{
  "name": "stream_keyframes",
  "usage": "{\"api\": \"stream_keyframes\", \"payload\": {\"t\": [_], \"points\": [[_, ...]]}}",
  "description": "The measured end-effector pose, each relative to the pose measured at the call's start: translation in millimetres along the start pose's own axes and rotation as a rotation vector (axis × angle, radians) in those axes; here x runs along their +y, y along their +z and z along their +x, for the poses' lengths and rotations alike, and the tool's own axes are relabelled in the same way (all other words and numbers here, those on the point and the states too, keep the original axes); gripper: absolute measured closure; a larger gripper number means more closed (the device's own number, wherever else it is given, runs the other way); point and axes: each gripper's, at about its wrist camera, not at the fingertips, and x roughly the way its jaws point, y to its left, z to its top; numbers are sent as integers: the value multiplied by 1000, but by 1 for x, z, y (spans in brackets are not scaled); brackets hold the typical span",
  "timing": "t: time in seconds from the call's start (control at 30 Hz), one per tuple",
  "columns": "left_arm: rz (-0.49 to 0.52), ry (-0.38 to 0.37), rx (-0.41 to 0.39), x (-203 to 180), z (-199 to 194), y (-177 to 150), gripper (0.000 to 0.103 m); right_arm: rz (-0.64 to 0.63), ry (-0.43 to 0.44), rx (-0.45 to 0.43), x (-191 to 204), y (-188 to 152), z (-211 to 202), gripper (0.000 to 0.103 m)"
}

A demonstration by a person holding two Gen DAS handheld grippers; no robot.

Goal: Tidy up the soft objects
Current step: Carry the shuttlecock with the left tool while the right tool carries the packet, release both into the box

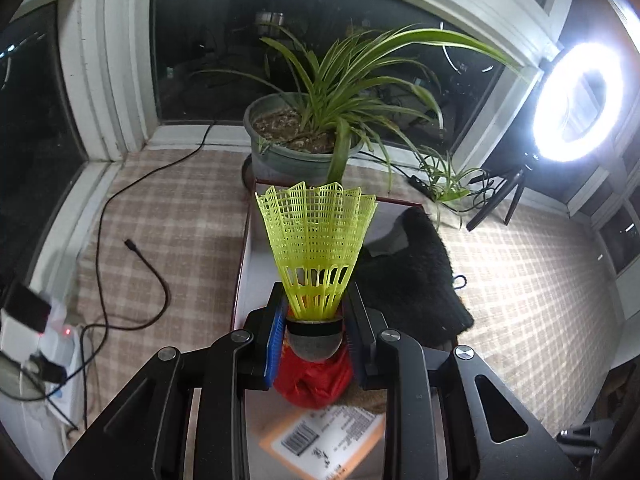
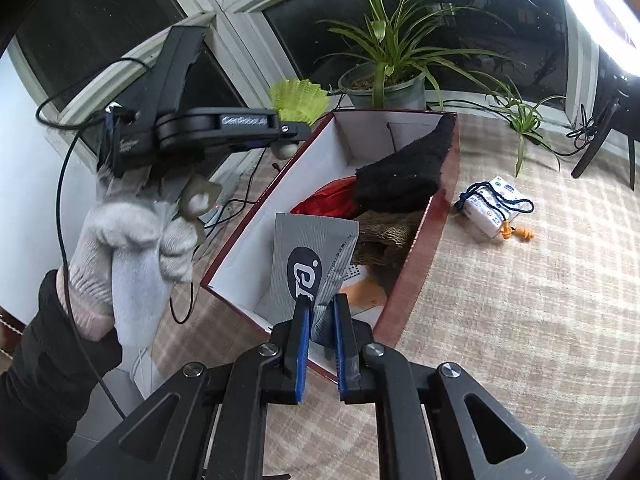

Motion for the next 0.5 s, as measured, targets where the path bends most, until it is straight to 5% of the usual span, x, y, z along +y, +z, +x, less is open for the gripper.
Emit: {"api": "stream_keyframes", "payload": {"t": [0.1,0.17,0.23,0.5], "points": [[-4,-18,14,4,7,5,73,1,-5,8,5,0,6,90],[-15,-18,18,6,9,6,58,1,-18,6,7,-1,10,80],[-17,-26,6,8,8,8,48,11,-13,-5,8,-2,10,48],[-3,-33,-20,11,-6,6,45,43,-1,-72,6,-8,-11,44]]}}
